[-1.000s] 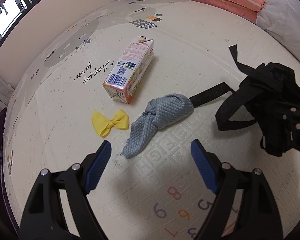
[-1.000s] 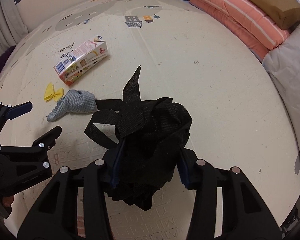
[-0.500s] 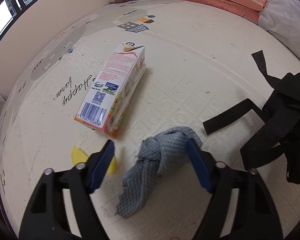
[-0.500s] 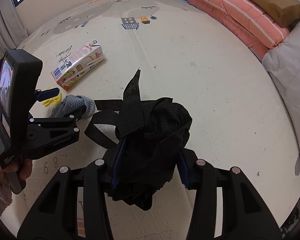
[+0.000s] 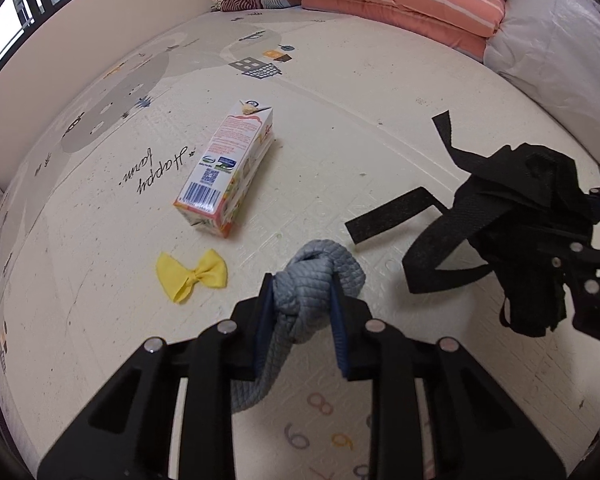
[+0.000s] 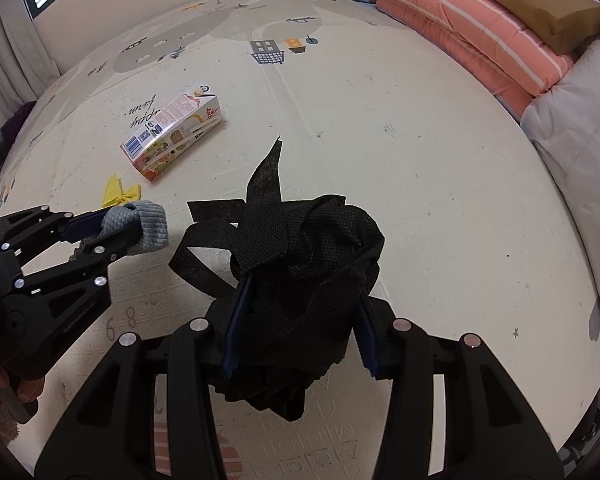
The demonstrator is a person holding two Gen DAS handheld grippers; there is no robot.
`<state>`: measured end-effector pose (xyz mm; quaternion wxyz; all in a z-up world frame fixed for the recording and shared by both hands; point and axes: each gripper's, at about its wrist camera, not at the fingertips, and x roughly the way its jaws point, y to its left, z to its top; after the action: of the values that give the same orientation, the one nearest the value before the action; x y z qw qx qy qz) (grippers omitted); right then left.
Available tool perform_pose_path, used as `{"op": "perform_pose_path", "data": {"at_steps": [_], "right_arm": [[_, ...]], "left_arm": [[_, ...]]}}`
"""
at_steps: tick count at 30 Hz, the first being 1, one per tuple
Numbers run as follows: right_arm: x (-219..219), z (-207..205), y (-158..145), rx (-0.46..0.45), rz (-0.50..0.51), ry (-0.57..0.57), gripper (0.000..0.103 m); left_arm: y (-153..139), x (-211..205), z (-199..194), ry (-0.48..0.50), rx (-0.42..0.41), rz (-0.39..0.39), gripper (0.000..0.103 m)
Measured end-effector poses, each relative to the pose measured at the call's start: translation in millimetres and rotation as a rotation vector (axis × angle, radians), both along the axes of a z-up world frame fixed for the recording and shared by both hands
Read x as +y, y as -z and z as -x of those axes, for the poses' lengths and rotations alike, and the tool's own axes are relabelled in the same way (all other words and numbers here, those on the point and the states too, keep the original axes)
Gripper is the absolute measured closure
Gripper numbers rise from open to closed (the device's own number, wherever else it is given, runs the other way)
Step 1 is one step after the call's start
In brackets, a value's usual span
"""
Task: Collect trash
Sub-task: 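Grasp the grey sock with the left tool while the right tool holds the black bag, then carry the black bag and grey sock with both tools over the grey bin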
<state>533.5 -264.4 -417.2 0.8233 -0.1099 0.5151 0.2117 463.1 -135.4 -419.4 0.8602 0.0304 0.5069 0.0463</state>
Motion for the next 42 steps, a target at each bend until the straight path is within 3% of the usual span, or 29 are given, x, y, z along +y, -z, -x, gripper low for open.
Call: {"op": "perform_pose_path", "data": {"at_steps": [8,19,31,42], "right_arm": [[-3,41,-36,0.0,-0.001,0.027,0.058],[-44,148,-134,-0.009,-0.027,0.154,0.058],[-148,288,-229,-0.025,-0.019,0.427,0.058],[-278,430,-273,-0.062,0.008,0.704,0.058]], "left_arm": [[-55,0,52,0.002,0.004,-0.017,0.077],[-155,-28,141,0.096,-0.014,0.038,0.077],[-240,-122,221,0.434,-0.029,0.009,0.076],[-283,-259,303,0.725,-0.066,-0.005,0.076]]}}
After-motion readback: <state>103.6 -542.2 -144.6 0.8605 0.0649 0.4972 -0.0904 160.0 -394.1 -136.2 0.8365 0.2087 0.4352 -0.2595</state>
